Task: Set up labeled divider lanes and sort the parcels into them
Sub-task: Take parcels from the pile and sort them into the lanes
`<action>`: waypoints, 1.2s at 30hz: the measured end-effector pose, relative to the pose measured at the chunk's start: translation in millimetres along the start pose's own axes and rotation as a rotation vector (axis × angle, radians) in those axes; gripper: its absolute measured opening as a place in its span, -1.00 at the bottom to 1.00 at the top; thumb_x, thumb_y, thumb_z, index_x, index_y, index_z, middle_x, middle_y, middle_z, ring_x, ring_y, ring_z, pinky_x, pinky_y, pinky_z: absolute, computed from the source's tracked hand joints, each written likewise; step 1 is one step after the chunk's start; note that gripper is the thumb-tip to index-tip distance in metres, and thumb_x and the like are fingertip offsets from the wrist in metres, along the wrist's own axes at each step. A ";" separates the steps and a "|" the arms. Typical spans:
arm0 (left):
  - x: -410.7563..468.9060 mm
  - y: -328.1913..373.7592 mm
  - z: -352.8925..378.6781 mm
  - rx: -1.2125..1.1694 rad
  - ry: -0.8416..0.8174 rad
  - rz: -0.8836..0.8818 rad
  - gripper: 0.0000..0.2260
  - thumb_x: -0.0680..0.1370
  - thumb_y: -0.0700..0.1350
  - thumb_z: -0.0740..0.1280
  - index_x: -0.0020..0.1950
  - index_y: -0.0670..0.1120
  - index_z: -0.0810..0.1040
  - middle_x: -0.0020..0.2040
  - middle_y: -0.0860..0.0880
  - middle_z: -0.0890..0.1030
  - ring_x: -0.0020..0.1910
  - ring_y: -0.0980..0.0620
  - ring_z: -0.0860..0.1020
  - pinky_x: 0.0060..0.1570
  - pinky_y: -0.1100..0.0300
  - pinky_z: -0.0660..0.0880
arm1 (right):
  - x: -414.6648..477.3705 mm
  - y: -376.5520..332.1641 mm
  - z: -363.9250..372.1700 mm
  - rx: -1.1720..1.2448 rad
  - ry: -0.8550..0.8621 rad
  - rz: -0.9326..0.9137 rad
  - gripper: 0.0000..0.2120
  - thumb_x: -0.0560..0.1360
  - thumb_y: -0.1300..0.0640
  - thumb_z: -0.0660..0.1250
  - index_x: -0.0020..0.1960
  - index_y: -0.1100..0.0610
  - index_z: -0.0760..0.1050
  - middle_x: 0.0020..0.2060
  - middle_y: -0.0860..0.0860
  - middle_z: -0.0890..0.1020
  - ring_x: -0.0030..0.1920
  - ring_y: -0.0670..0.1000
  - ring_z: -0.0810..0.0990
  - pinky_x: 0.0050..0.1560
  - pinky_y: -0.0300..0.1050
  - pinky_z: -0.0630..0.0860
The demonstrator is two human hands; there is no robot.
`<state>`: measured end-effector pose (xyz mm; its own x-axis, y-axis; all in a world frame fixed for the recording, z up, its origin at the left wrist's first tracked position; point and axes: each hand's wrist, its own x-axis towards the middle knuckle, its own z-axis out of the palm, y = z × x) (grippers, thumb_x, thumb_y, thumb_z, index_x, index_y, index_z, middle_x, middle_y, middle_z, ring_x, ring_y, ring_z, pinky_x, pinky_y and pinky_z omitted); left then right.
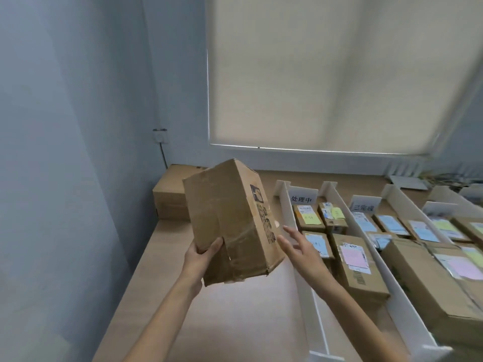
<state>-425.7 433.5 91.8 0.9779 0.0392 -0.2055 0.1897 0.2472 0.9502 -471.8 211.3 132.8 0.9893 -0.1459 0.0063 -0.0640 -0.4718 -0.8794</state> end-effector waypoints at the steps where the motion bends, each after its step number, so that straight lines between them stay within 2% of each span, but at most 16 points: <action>1: -3.9 4.6 3.3 0.023 0.022 0.027 -0.53 0.36 -0.01 0.50 0.20 -0.08 0.46 0.06 -0.05 0.62 -0.02 0.02 0.59 -0.07 0.12 0.55 | -4.5 -8.5 6.7 0.034 -0.030 -0.007 -0.35 0.42 -0.28 0.21 0.45 -0.08 0.23 0.34 -0.14 0.35 0.30 -0.08 0.38 0.15 -0.16 0.41; 3: -12.6 10.8 6.8 0.058 0.026 0.071 -0.56 0.36 -0.04 0.52 0.17 -0.05 0.47 0.01 -0.02 0.63 -0.05 0.04 0.61 -0.16 0.17 0.55 | -12.7 -22.9 22.1 0.079 -0.047 -0.057 -0.36 0.43 -0.27 0.23 0.45 -0.12 0.18 0.23 -0.23 0.33 0.20 -0.17 0.36 0.04 -0.33 0.41; 7: -25.8 14.2 7.1 0.235 -0.015 0.177 -0.48 0.34 0.09 0.51 0.23 0.07 0.43 0.05 0.08 0.61 0.03 0.08 0.58 -0.04 0.18 0.58 | -16.9 -34.6 41.4 0.127 0.115 -0.114 -0.43 0.43 -0.14 0.37 0.36 -0.14 0.22 0.06 -0.27 0.44 0.02 -0.21 0.49 -0.09 -0.45 0.47; 11: -36.9 24.4 -0.3 0.191 -0.182 0.248 -0.68 0.57 0.06 0.24 0.33 0.09 0.42 0.18 0.09 0.58 0.15 0.10 0.55 0.00 0.28 0.53 | -18.4 -29.1 30.4 0.207 0.206 -0.131 -0.56 0.45 -0.08 0.39 0.28 -0.13 0.37 -0.01 -0.26 0.57 0.01 -0.15 0.60 0.03 -0.17 0.59; 13: -37.7 30.3 -10.6 0.160 -0.225 0.265 -0.75 0.63 -0.01 0.14 0.29 0.09 0.45 0.19 0.09 0.58 0.17 0.08 0.54 0.03 0.27 0.49 | -21.3 -31.2 19.3 0.311 0.162 -0.088 -0.64 0.46 -0.04 0.38 0.23 -0.08 0.43 -0.02 -0.14 0.63 -0.02 -0.07 0.65 -0.05 -0.12 0.62; 15: -37.3 34.7 -22.8 0.185 -0.232 0.306 -0.77 0.61 -0.06 0.19 0.26 0.09 0.45 0.21 0.11 0.56 0.20 0.07 0.53 0.06 0.27 0.47 | -25.9 -31.3 9.0 0.413 0.120 -0.016 -0.70 0.48 0.00 0.37 0.18 0.03 0.47 -0.04 0.00 0.66 -0.08 -0.03 0.67 -0.19 -0.14 0.62; 17: -33.7 37.1 -36.1 0.262 -0.157 0.326 -0.64 0.55 0.00 0.31 0.33 0.08 0.38 0.25 0.14 0.48 0.26 0.08 0.45 0.12 0.27 0.40 | -33.5 -28.2 1.1 0.464 0.055 0.053 -0.70 0.49 -0.01 0.34 0.15 0.11 0.50 -0.04 0.07 0.66 -0.10 -0.01 0.66 -0.27 -0.15 0.60; 19: -32.7 39.4 -49.2 0.326 -0.130 0.237 -0.33 0.40 0.21 0.42 0.42 0.09 0.24 0.24 0.15 0.37 0.25 0.10 0.36 0.15 0.21 0.34 | -40.7 -18.3 -1.0 0.509 -0.031 0.126 -0.64 0.45 -0.10 0.31 0.13 0.11 0.50 0.00 0.11 0.65 -0.02 0.06 0.64 -0.19 -0.04 0.59; 21: -33.9 40.5 -58.4 0.287 -0.254 0.109 -0.05 0.12 0.41 0.46 0.41 0.14 0.19 0.26 0.14 0.42 0.26 0.06 0.41 0.17 0.16 0.41 | -45.5 -5.7 0.8 0.546 -0.102 0.179 -0.55 0.41 -0.19 0.29 0.16 0.07 0.48 0.04 0.11 0.64 0.06 0.12 0.62 -0.06 0.03 0.56; 22: -35.5 39.8 -60.4 0.244 -0.318 0.060 -0.03 0.05 0.43 0.48 0.37 0.14 0.25 0.26 0.10 0.49 0.25 0.03 0.46 0.17 0.11 0.46 | -47.1 0.5 2.7 0.562 -0.128 0.184 -0.51 0.39 -0.24 0.30 0.19 0.05 0.48 0.07 0.11 0.63 0.10 0.14 0.61 0.02 0.07 0.55; 25: -46.7 39.8 -54.6 0.152 -0.342 -0.012 -0.44 0.30 0.24 0.46 0.19 0.04 0.41 0.09 -0.02 0.62 0.05 -0.03 0.60 -0.11 0.11 0.59 | -48.4 12.1 7.5 0.613 -0.204 0.170 -0.35 0.34 -0.34 0.35 0.27 0.06 0.45 0.13 0.14 0.62 0.15 0.18 0.60 0.20 0.19 0.49; 27: -49.9 37.0 -49.7 0.141 -0.272 0.000 -0.68 0.45 0.08 0.37 0.14 0.03 0.43 0.04 -0.04 0.63 -0.02 -0.04 0.62 -0.21 0.12 0.59 | -48.9 10.6 12.5 0.613 -0.189 0.144 -0.41 0.44 -0.27 0.27 0.32 0.07 0.40 0.18 0.15 0.59 0.14 0.15 0.60 0.14 0.11 0.53; 29: -50.1 32.5 -48.7 0.121 -0.226 0.032 -0.68 0.46 0.05 0.39 0.16 0.02 0.44 0.04 -0.04 0.64 -0.03 -0.04 0.63 -0.22 0.12 0.60 | -47.7 5.9 17.1 0.515 -0.068 0.117 -0.44 0.46 -0.21 0.18 0.40 -0.02 0.29 0.33 0.07 0.45 0.21 0.04 0.53 0.10 -0.04 0.52; 31: -50.6 25.4 -50.3 0.138 -0.170 0.085 -0.60 0.42 0.03 0.44 0.20 -0.01 0.45 0.03 -0.02 0.64 -0.03 -0.02 0.63 -0.20 0.16 0.60 | -49.2 0.7 24.6 0.459 0.012 0.089 -0.44 0.50 -0.25 0.13 0.46 -0.15 0.16 0.45 -0.06 0.27 0.37 0.01 0.34 0.23 -0.02 0.41; 34: -49.5 10.4 -52.1 0.167 -0.107 0.134 -0.58 0.42 -0.02 0.46 0.23 -0.06 0.48 0.02 -0.02 0.65 -0.02 0.00 0.63 -0.18 0.19 0.58 | -65.1 -12.4 45.0 0.403 -0.115 0.015 -0.47 0.50 -0.31 0.13 0.43 -0.32 0.09 0.36 -0.33 0.27 0.42 -0.12 0.26 0.22 -0.23 0.37; 36: -48.9 0.1 -51.7 0.175 -0.094 0.137 -0.61 0.44 -0.05 0.45 0.23 -0.07 0.48 0.03 -0.03 0.64 -0.02 -0.01 0.62 -0.15 0.18 0.57 | -76.8 -12.7 59.4 0.358 -0.164 -0.011 -0.45 0.53 -0.20 0.18 0.43 -0.30 0.02 0.30 -0.41 0.25 0.36 -0.24 0.26 0.17 -0.43 0.30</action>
<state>-478.0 481.6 89.8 0.9979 -0.0316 -0.0570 0.0593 0.0744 0.9955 -539.1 280.1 115.2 0.9993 0.0124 -0.0342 -0.0322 -0.1354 -0.9903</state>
